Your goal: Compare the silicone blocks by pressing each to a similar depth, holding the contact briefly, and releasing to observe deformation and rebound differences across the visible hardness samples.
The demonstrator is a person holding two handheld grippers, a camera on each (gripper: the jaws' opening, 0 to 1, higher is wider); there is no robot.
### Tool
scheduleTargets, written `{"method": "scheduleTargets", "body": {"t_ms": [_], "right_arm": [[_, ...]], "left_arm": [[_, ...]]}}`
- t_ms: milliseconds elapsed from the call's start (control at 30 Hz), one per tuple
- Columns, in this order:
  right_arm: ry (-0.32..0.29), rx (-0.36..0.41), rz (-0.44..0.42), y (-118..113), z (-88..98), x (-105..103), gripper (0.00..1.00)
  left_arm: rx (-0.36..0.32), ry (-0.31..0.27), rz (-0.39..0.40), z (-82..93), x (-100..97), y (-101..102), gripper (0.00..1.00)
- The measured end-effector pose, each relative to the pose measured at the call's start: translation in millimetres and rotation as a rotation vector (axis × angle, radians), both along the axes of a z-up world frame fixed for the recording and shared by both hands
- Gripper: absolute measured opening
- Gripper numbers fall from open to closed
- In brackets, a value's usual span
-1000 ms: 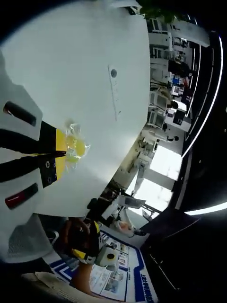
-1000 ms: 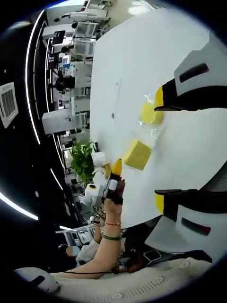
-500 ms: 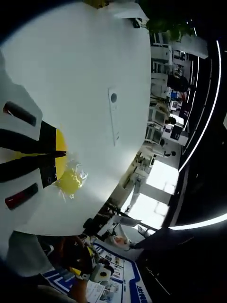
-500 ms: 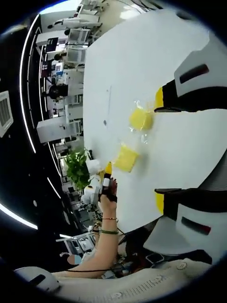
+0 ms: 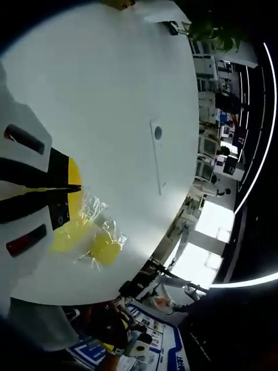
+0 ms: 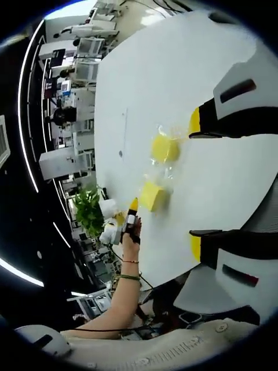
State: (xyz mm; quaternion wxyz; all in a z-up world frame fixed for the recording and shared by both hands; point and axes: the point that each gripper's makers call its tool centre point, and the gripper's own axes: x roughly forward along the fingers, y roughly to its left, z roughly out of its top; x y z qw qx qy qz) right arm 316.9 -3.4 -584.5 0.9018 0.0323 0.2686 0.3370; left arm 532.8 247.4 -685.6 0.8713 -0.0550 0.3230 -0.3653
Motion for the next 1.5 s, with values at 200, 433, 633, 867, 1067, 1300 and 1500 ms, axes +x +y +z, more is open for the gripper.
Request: {"method": "scheduleTargets", "body": {"t_ms": [200,433,633,867,1067,1300,1500], "right_arm": [[0.002,-0.003,0.001,-0.9,-1.5,1.5,0.59],[0.003,-0.006,0.002,-1.8,-2.2,2.2,0.58],[0.001,0.003,0.002,-0.6,-1.8,3.8,0.58],[-0.002,0.006,0.006,1.7,-1.1,4.3,0.58],[-0.020,0.014,0.002,2.1,3.7,6.1,0.57],[-0.021,0.023,-0.032,-0.6,2.0,8.6,0.59],[-0.027,0.027,-0.063,-3.9,-0.7,10.2,0.59]], "left_arm": [[0.018,0.023,-0.005,-13.9,1.2,1.6,0.00],[0.051,0.043,-0.009,-26.6,-1.0,4.7,0.00],[0.041,0.044,0.002,-27.4,-1.3,6.6,0.00],[0.046,-0.003,0.014,-21.5,0.8,10.7,0.03],[0.050,-0.041,0.037,-8.6,-1.6,16.8,0.11],[0.063,-0.107,0.061,15.7,-22.6,25.9,0.21],[0.070,-0.188,0.119,46.1,-56.4,37.4,0.29]]}}
